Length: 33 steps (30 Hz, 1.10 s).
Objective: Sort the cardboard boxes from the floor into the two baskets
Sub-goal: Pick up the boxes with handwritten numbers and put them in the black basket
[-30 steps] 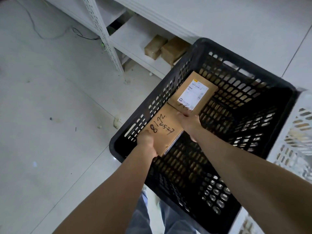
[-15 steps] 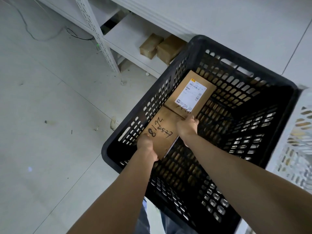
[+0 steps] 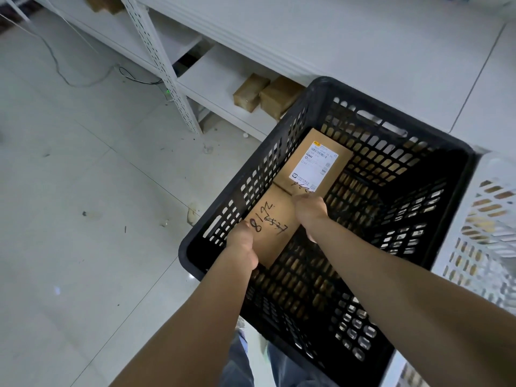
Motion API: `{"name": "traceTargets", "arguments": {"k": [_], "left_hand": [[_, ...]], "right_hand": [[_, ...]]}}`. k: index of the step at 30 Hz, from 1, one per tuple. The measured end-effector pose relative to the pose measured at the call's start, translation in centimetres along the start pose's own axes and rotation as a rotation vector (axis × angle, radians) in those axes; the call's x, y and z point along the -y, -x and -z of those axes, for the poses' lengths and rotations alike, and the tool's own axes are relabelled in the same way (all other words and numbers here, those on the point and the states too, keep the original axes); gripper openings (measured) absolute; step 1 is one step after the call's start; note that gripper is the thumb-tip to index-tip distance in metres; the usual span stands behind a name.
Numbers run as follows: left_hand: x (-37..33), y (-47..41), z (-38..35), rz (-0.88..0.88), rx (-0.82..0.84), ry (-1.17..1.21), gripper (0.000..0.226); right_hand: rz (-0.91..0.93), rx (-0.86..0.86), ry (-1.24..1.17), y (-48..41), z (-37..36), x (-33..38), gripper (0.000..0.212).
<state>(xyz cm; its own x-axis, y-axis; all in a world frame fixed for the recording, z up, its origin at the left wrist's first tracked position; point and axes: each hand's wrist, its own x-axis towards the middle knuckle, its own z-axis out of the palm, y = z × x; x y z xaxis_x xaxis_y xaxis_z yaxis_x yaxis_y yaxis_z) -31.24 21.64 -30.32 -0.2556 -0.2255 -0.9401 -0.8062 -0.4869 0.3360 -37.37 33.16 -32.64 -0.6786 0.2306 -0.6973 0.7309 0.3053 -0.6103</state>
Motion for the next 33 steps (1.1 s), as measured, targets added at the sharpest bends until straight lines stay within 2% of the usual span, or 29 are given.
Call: {"name": "traceTargets", "arguments": {"k": [5,10,12,17,23,28,33], "left_hand": [[-2.9,5.0,-1.1,-0.304,0.036,-0.176,0.027],[-5.7,10.1,-2.2,-0.736,0.215,-0.302,0.025],[-6.7,12.8,-2.5,-0.840,0.343,-0.291,0.017],[-9.2,18.5,-3.5,-0.955,0.701,-0.302,0.031],[-8.5,24.7,-3.4,-1.116,1.045,-0.491,0.035],[-3.8,28.0,-2.6,-1.080,1.368,-0.613,0.038],[4.6,31.3,-1.6,-0.968,1.722,-0.771,0.037]], "right_hand": [[0.104,-0.027,-0.149,3.3,2.2,3.4,0.039],[0.274,-0.029,-0.352,8.2,5.8,6.4,0.054],[0.367,-0.034,-0.451,10.4,7.5,7.2,0.058],[0.584,-0.146,-0.585,17.1,11.6,8.8,0.034],[0.708,-0.413,-0.716,25.3,13.3,7.9,0.024],[0.723,-0.692,-0.818,32.2,13.0,3.6,0.023],[0.683,-1.002,-0.866,39.6,12.5,-3.0,0.026]]}}
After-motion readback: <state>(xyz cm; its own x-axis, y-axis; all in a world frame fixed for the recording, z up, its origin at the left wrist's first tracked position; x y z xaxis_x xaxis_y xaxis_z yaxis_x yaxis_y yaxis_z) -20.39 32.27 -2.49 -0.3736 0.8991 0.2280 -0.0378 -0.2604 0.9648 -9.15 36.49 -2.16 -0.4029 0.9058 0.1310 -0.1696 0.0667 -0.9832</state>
